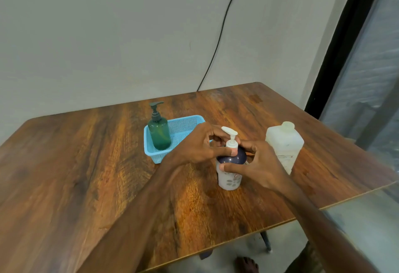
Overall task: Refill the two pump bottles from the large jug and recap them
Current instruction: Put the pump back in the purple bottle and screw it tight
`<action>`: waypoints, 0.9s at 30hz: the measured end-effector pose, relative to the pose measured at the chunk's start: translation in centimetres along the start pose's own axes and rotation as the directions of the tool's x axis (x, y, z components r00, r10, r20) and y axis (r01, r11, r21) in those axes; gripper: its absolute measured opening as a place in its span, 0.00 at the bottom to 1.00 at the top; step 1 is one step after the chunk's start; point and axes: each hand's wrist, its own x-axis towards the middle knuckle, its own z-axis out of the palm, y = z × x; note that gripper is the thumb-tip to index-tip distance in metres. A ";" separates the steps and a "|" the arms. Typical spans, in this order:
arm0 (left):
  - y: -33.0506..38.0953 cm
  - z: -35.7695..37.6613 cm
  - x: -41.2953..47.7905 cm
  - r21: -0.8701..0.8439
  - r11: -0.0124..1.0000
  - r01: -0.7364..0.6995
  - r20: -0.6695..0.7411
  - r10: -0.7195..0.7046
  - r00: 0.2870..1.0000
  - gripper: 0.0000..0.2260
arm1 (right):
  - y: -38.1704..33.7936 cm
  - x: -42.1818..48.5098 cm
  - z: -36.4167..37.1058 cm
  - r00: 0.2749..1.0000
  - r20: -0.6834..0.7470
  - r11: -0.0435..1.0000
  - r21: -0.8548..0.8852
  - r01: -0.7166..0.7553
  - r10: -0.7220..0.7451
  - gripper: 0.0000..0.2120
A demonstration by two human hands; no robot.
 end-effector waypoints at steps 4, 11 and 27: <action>-0.9 1.9 -1.5 0.074 0.995 0.066 -0.201 -0.050 0.978 0.13 | 0.7 -0.9 0.7 0.999 -0.040 0.999 0.025 -0.025 0.026 0.42; -1.2 5.3 -5.1 0.017 0.964 0.266 -0.275 -0.251 0.928 0.34 | 2.1 -1.7 1.7 0.997 -0.031 0.993 0.096 -0.072 0.075 0.40; -1.2 -3.1 -0.4 0.023 0.938 0.346 -0.716 -0.226 0.660 0.28 | -1.4 3.1 3.1 0.986 -0.118 0.966 0.246 -0.085 0.117 0.42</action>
